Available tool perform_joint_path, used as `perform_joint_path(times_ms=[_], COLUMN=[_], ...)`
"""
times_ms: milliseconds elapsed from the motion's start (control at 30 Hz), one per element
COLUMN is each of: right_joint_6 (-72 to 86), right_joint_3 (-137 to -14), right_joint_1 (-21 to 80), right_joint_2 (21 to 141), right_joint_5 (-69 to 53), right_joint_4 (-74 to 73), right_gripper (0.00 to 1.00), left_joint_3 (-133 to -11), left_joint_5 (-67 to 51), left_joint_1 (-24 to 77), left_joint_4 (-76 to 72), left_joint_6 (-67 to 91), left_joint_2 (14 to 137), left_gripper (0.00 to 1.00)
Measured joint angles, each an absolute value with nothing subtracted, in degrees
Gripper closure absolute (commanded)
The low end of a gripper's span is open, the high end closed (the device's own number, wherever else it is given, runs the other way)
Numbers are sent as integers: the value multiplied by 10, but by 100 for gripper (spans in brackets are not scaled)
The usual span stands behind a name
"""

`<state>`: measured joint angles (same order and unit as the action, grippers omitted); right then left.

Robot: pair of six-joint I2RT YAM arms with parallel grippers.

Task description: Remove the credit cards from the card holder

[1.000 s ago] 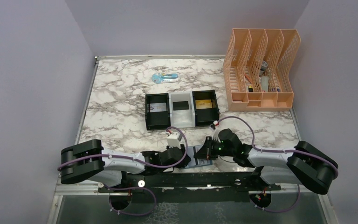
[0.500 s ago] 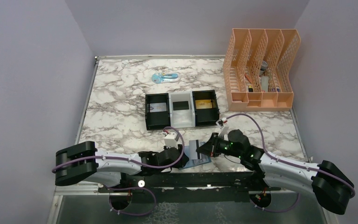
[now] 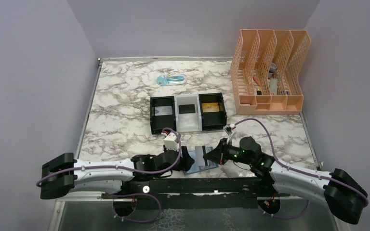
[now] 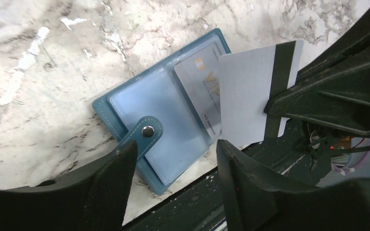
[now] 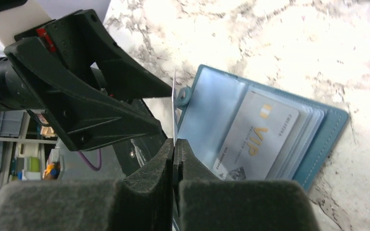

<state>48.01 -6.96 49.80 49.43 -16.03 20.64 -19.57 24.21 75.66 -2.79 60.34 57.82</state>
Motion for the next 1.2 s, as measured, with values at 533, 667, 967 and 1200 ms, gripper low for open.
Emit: perform_joint_path(times_ms=[533,667,967,1200], right_joint_6=[284,209,53,-39], right_joint_3=[-163,-235,-406,-525], right_joint_1=[498,498,509,521], right_joint_2=[552,619,771,896], right_joint_5=[-159,-155,-109,-97], right_joint_4=[255,255,238,207], right_gripper=[99,99,99,99], left_joint_3=[-362,-392,-405,-474], left_joint_5=[245,234,169,190], left_joint_1=[484,410,216,196], left_joint_4=[228,246,289,332], left_joint_6=[431,402,375,307], left_joint_2=[452,507,492,455], left_gripper=[1,1,1,1])
